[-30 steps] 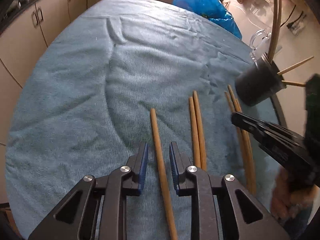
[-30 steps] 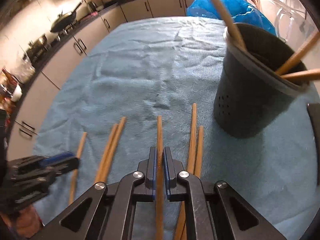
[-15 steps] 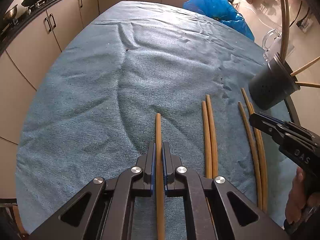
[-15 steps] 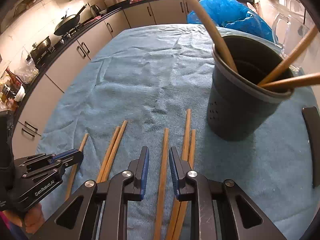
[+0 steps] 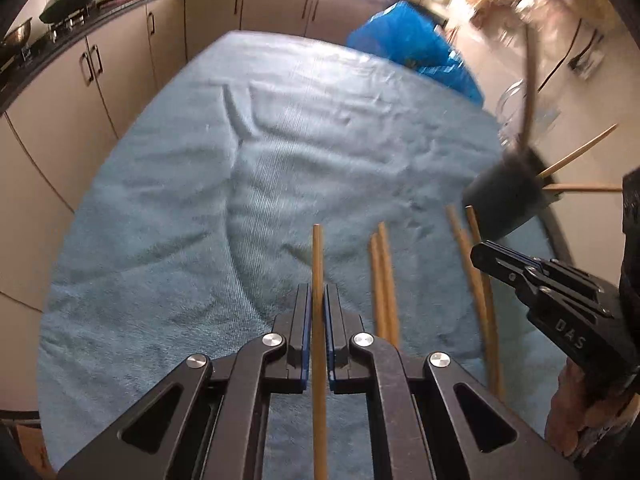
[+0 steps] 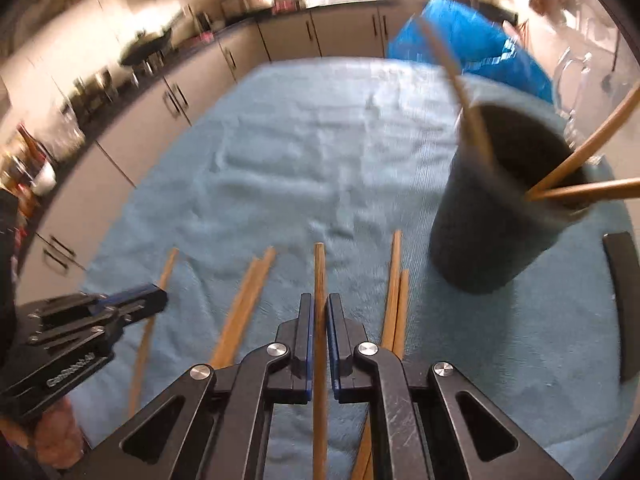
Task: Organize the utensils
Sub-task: 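Close the left tool on a chopstick while the right tool grasps another chopstick, then lift both chopsticks upright and carry them over the black holder cup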
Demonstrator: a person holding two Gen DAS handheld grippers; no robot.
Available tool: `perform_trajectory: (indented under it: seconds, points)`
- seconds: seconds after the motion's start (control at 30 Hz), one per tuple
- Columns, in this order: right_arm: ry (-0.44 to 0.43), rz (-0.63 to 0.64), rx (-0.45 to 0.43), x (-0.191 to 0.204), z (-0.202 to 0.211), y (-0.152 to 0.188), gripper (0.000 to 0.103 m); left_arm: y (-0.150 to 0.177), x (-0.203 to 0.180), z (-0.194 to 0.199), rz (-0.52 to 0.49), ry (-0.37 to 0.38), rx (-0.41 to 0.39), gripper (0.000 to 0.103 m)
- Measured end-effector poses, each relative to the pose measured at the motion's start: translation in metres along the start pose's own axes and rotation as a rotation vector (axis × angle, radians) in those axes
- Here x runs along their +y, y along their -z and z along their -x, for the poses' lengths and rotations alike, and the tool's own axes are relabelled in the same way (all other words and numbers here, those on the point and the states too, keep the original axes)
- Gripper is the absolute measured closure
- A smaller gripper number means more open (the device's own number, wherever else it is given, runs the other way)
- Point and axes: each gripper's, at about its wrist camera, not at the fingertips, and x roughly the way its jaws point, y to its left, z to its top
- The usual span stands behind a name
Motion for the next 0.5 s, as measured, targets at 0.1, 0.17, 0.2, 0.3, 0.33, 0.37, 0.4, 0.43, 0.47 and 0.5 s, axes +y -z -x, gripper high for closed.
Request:
perform_trajectory:
  seconds: [0.1,0.17,0.2,0.3,0.33,0.37,0.4,0.43,0.47,0.5]
  points:
    - [-0.032,-0.009,-0.108,0.008,0.038,0.003,0.096,-0.004,-0.008,0.028,-0.010,0.011,-0.064,0.097]
    - [-0.041,-0.005,-0.186,0.013,0.065,0.006,0.096,-0.005,-0.013,0.047,-0.021,0.025,-0.103,0.097]
    - [-0.043,-0.004,-0.216,0.015,0.075,0.007,0.096,-0.005,-0.016,0.054,-0.026,0.027,-0.118,0.097]
    - [-0.054,-0.004,-0.305,0.020,0.107,0.015,0.096,-0.005,-0.023,0.074,-0.038,0.037,-0.159,0.097]
    - [-0.058,-0.004,-0.331,0.021,0.116,0.019,0.096,-0.004,-0.026,0.081,-0.042,0.041,-0.171,0.097]
    - [-0.061,-0.007,-0.348,0.023,0.121,0.021,0.096,-0.004,-0.028,0.085,-0.045,0.043,-0.180,0.097]
    - [-0.066,-0.010,-0.365,0.024,0.126,0.023,0.096,-0.004,-0.030,0.091,-0.049,0.044,-0.190,0.097]
    - [-0.070,-0.011,-0.383,0.025,0.132,0.027,0.096,-0.003,-0.032,0.095,-0.053,0.047,-0.197,0.097]
    - [-0.072,-0.012,-0.395,0.024,0.136,0.028,0.096,-0.004,-0.032,0.098,-0.057,0.048,-0.202,0.097]
    - [-0.072,-0.014,-0.404,0.023,0.139,0.027,0.096,-0.004,-0.034,0.102,-0.060,0.048,-0.208,0.097]
